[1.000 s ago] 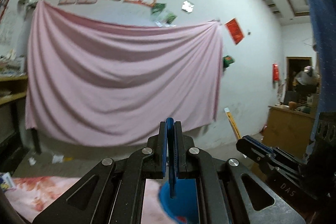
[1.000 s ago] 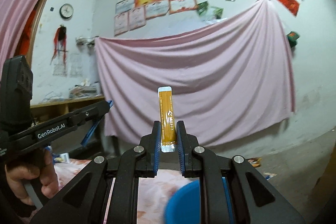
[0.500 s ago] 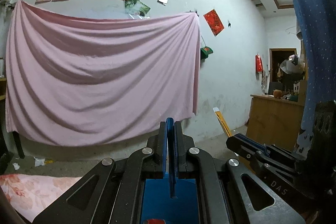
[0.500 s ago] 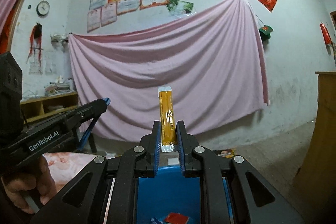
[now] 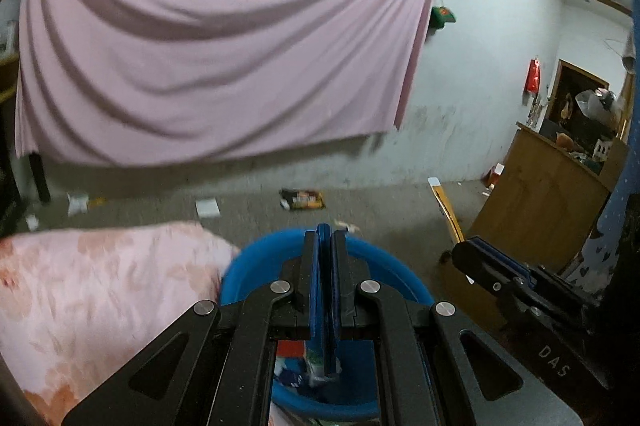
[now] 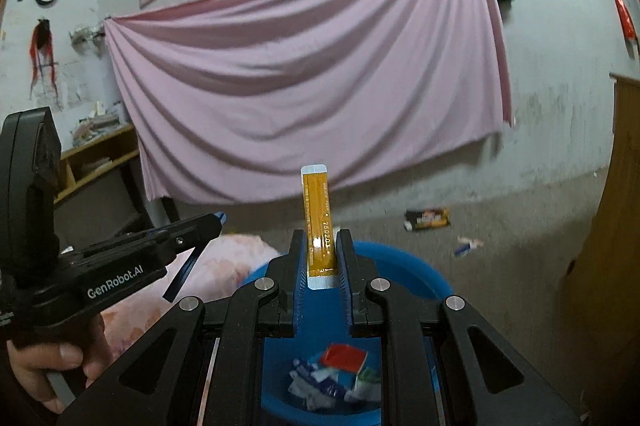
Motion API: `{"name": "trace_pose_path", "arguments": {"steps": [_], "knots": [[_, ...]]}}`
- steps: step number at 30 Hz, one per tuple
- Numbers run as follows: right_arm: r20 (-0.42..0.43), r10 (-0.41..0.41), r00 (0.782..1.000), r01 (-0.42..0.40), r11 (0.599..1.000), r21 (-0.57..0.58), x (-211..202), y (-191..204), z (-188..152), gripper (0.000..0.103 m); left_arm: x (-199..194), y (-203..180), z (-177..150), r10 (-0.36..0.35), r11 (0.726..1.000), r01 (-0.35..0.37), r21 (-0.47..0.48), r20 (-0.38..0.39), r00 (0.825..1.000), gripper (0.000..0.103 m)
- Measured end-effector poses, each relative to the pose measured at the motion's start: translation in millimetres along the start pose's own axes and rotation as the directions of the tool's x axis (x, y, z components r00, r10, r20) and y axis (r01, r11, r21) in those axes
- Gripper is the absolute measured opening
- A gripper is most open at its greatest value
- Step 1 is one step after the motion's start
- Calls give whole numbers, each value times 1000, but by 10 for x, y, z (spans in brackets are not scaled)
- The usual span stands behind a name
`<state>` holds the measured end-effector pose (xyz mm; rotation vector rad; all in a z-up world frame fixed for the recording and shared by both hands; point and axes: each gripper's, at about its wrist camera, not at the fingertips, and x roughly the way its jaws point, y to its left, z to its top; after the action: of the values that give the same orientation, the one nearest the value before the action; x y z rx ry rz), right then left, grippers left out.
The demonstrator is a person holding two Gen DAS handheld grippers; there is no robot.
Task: Collect trash
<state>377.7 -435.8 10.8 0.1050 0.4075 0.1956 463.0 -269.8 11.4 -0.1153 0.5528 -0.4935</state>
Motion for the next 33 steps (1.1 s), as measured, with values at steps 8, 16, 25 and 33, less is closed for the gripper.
{"name": "trace_pose_path", "arguments": {"steps": [8, 16, 25, 33], "knots": [[-81, 5, 997, -3, 1000, 24, 104, -1, -54, 14, 36, -10, 46, -2, 1000, 1, -17, -62, 998, 4], [-101, 5, 995, -1, 999, 36, 119, -5, -47, 14, -20, 37, -36, 6, 999, -9, -35, -77, 997, 22], [-97, -9, 995, 14, 999, 44, 94, 1, -1, 14, -164, 96, -38, 28, 999, -31, -38, -69, 997, 23], [-33, -18, 999, 19, 1000, 20, -248, 235, 33, 32, -841, 236, -33, 52, 998, -51, -30, 23, 998, 36]]}}
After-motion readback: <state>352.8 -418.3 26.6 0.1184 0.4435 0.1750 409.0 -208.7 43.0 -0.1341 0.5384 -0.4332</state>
